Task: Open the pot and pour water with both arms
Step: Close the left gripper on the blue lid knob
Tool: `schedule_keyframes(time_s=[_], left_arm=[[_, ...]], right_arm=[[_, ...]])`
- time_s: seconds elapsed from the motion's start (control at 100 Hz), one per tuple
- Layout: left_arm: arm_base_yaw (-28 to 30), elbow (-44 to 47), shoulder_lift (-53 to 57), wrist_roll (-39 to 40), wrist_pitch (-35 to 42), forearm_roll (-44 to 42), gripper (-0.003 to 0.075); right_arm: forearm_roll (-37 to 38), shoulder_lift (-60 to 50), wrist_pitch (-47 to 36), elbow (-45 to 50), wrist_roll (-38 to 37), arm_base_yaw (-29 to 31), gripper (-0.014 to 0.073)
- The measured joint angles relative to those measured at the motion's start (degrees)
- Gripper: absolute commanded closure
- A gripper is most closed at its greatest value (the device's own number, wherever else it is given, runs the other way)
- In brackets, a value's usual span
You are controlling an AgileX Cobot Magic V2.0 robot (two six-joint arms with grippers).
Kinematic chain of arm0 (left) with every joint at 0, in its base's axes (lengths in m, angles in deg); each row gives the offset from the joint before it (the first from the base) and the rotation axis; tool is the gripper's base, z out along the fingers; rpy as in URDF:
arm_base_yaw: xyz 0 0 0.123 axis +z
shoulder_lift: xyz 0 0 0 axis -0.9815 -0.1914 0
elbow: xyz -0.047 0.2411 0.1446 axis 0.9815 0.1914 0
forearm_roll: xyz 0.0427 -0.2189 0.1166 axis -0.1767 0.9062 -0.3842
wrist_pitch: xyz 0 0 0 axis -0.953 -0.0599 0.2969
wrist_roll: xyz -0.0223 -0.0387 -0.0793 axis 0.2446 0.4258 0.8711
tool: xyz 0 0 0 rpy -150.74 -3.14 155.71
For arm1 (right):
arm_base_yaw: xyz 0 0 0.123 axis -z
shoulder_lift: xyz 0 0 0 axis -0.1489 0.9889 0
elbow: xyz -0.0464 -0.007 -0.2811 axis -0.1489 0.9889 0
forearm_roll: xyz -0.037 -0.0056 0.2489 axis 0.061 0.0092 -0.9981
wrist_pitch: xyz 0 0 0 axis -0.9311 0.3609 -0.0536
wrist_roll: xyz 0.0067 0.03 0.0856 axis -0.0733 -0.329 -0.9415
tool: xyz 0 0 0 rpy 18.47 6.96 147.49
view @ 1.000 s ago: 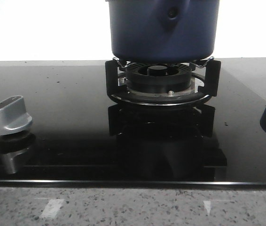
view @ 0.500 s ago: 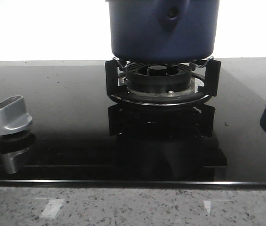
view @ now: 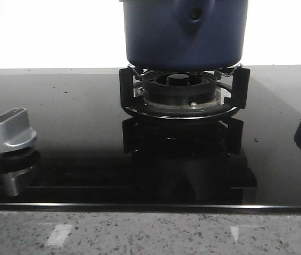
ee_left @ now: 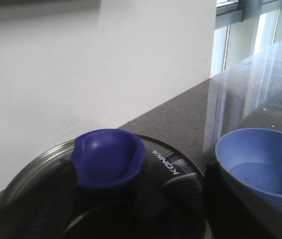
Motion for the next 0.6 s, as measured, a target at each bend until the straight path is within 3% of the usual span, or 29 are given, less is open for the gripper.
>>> schedule_keyframes(time_s=[0.24,0.4,0.6], left_arm=[[0.61,0.00,-2.17,0.00,2.05,-0.48,0.0255],[3.24,0.00,-2.17,0.00,3.70,-0.48,0.0180],[4.38,0.00,-2.17,0.00,4.03,-0.48,0.0176]], right_arm=[[0.00,0.00,-0.20,0.00,0.14,0.00,0.0209],[0.00,0.09,-0.57,0.00,0.14,0.00,0.0209],[0.00,0.09,-0.57,0.00,0.14,0.00,0.0209]])
